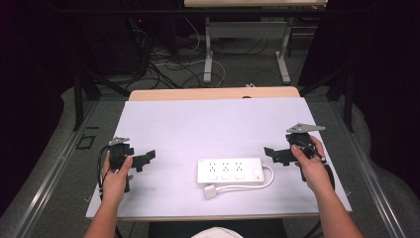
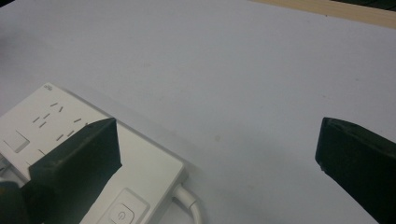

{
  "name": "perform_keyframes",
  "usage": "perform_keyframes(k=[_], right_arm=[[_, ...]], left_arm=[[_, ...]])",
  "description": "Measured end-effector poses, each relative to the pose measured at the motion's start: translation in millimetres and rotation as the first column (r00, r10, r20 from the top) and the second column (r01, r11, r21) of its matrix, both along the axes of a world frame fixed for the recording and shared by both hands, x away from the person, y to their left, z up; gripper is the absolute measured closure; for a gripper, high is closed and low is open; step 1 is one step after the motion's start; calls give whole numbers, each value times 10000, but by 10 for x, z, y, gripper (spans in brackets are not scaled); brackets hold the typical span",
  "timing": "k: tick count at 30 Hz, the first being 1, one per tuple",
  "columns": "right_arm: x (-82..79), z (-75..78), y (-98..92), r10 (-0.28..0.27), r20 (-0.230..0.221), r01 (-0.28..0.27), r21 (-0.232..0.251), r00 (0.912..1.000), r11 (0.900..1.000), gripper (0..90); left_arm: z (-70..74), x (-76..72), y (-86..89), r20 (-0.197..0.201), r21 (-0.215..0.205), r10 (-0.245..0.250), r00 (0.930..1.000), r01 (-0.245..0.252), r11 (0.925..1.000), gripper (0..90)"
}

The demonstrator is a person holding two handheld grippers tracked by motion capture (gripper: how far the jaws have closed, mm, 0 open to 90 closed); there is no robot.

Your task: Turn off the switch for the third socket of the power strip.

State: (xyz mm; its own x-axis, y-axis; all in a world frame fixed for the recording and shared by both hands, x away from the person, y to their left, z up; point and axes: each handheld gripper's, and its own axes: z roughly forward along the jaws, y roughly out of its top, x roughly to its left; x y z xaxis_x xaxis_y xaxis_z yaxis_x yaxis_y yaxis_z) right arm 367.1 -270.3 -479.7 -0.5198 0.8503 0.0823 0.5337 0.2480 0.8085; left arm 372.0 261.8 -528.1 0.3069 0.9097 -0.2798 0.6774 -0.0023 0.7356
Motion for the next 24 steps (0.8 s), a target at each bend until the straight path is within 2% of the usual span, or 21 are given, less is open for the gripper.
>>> perform_keyframes(k=[7, 8, 11, 13, 24], right_arm=[[1, -3, -4, -44, -101, 44, 15, 9999, 10000, 0], [2, -8, -4, -45, -78, 45, 3, 10000, 10000, 0], [5, -14, -3, -50, -85, 50, -35, 10000, 10000, 0], [4, -15, 3, -44, -146, 45, 63, 9999, 10000, 0], [8, -27, 4, -17, -130, 17, -25, 9999, 10000, 0]], left_arm=[[-14, 3, -9, -41, 3, 10, 10000, -10, 10000, 45], [-2, 0, 1, -226, -21, -118, 9997, 118, 9999, 46], [-2, 0, 1, -217, -12, -106, 9997, 106, 9999, 46], [-15, 3, -7, -23, -11, 34, 10000, -34, 10000, 46], [-15, 1, 8, -49, -16, 157, 9999, -157, 9999, 48]])
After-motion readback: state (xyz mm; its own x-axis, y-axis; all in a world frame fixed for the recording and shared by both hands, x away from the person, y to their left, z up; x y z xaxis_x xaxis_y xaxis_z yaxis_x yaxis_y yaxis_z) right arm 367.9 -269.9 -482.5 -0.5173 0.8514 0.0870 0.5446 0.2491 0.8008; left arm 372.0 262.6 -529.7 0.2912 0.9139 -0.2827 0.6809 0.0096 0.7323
